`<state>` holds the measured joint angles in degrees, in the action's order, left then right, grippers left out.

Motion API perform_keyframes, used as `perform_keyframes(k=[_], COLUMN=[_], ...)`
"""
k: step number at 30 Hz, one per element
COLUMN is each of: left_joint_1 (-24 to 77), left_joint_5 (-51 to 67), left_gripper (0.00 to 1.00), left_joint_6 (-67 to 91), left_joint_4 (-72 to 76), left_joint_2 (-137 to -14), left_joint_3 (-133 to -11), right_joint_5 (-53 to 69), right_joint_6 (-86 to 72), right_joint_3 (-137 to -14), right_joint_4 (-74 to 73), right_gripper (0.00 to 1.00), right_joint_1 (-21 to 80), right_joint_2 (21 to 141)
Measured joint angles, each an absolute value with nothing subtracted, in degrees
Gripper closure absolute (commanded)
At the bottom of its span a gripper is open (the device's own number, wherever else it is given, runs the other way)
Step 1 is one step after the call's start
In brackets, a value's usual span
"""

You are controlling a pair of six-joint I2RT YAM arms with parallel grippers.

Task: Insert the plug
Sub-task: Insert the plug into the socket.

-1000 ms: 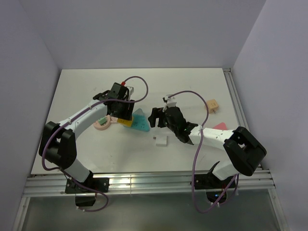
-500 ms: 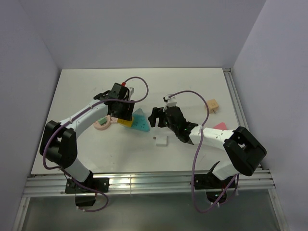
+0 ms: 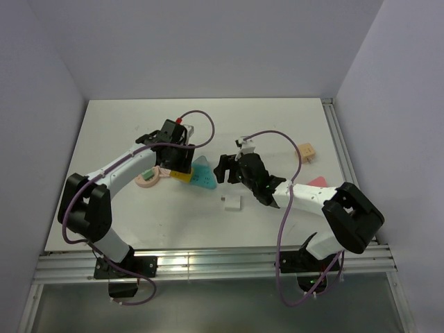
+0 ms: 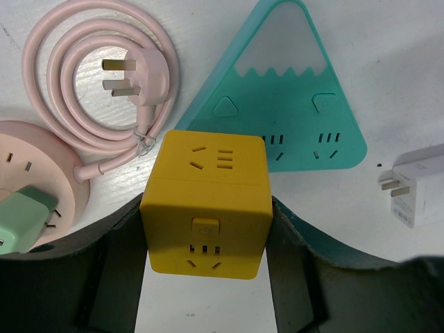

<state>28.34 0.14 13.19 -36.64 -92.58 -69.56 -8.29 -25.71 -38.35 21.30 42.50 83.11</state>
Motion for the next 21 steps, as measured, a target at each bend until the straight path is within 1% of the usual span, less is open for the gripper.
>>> perform_keyframes(k=[21], left_joint_1=[30.15], left_joint_5=[-1.41], left_gripper=[1.0], left_joint_6=[12.23], left_joint_4=[-36.69], left_joint_2=[-92.6], left_joint_3=[-69.56], right_joint_5=[-7.84], right_joint_6=[-25.74], right_joint_3=[-38.35], right_joint_4=[21.3], right_gripper=[0.15], right_joint_1=[42.15], right_joint_2=[83.13])
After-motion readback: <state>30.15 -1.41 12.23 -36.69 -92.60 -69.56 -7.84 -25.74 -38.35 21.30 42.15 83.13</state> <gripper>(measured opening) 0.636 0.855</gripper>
